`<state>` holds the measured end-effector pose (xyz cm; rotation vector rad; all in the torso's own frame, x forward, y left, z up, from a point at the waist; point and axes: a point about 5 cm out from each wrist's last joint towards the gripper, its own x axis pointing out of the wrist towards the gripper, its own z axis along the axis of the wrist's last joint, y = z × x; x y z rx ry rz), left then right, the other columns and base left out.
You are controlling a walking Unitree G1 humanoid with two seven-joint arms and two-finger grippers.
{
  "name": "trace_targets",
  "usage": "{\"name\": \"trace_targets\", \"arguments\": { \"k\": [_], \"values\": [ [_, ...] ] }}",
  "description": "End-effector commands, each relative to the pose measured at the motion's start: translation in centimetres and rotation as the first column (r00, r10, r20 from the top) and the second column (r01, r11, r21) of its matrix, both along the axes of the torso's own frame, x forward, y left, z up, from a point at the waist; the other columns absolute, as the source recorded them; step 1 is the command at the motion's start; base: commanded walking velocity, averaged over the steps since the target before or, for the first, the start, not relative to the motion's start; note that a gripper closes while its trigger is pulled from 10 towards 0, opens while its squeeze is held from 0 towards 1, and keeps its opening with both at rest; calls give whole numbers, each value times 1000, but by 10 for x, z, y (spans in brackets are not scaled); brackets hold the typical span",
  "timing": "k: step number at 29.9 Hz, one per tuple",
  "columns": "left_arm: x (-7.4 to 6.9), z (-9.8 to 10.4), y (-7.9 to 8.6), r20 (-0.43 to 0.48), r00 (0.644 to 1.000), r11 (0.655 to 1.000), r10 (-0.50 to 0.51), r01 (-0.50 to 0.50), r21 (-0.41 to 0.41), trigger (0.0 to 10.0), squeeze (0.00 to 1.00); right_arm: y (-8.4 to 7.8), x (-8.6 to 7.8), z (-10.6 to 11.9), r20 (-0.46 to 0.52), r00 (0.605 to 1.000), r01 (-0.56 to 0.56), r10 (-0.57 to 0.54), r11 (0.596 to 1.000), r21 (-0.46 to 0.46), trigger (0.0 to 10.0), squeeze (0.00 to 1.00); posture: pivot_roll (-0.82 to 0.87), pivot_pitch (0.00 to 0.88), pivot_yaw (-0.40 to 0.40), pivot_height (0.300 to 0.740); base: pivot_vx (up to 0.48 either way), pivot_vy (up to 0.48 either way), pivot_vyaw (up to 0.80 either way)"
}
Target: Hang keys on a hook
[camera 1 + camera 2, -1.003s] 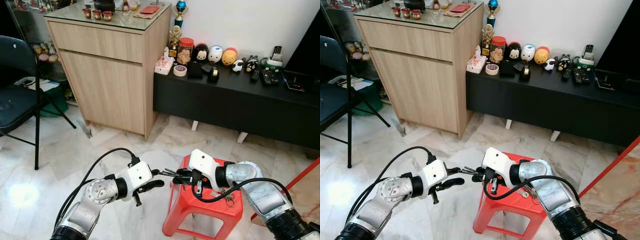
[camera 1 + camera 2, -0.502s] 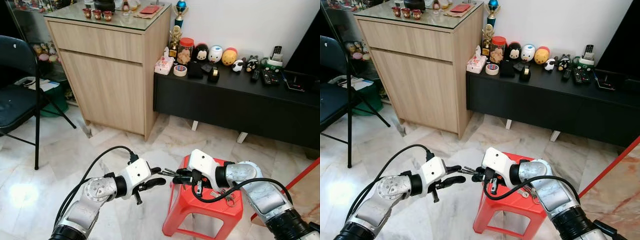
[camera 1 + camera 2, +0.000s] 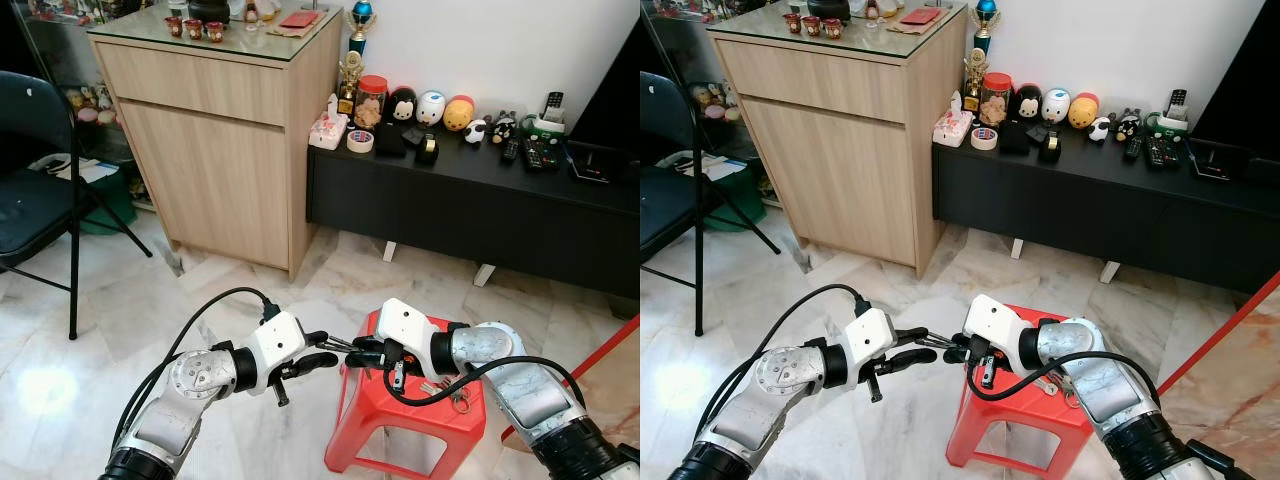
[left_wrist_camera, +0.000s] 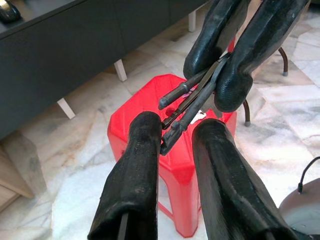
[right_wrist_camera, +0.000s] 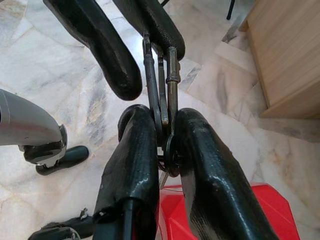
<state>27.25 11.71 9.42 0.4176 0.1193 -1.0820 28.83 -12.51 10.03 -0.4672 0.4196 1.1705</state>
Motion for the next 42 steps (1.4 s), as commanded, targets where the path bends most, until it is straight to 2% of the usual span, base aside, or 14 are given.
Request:
{"name": "trace_targets", "arguments": {
  "k": [1,2,3,4,5,7,23,32,42],
  "values": [
    [-3,5,-6,8,999,999,-37,37,-15,10000,0,1,1,4,20,1000,-15,15,1000,-7,10000,0,25,10,-87,740,0,0,0],
    [-3,5,-6,5,999,999,-41,41,-15,9961,0,1,1,4,20,1000,-15,15,1000,-7,10000,0,25,10,-87,740,0,0,0],
    [-4,5,-6,3,999,999,-44,44,-15,7569,0,1,1,4,21,1000,-15,16,1000,-8,10000,0,29,10,-87,740,0,0,0],
    [-4,5,-7,1,999,999,-46,46,-14,7569,0,1,1,4,22,1000,-16,16,1000,-9,10000,0,29,10,-87,740,0,0,0],
    [-4,5,-7,-1,999,999,-47,47,-14,392,0,1,1,4,22,1000,-16,16,1000,-9,10000,0,26,11,-87,740,0,0,0],
    [-4,5,-7,-3,999,999,-43,43,-17,0,0,1,1,4,23,1000,-16,16,1000,-9,10000,0,27,10,-88,740,0,0,0],
    [-8,6,-9,-37,997,997,-70,68,-43,0,0,1,1,1,17,1000,-14,14,1000,-13,10000,0,30,13,-89,740,0,0,0],
    [-10,15,-15,-50,994,989,-95,89,-116,0,0,1,1,0,12,1000,-10,10,1000,-14,10000,0,30,13,-89,740,0,0,0],
    [-12,16,-15,-62,992,986,-113,105,-129,0,0,2,1,-1,-9,1000,-2,2,1000,-8,10000,0,31,11,-87,740,0,0,0]
  ]
}}
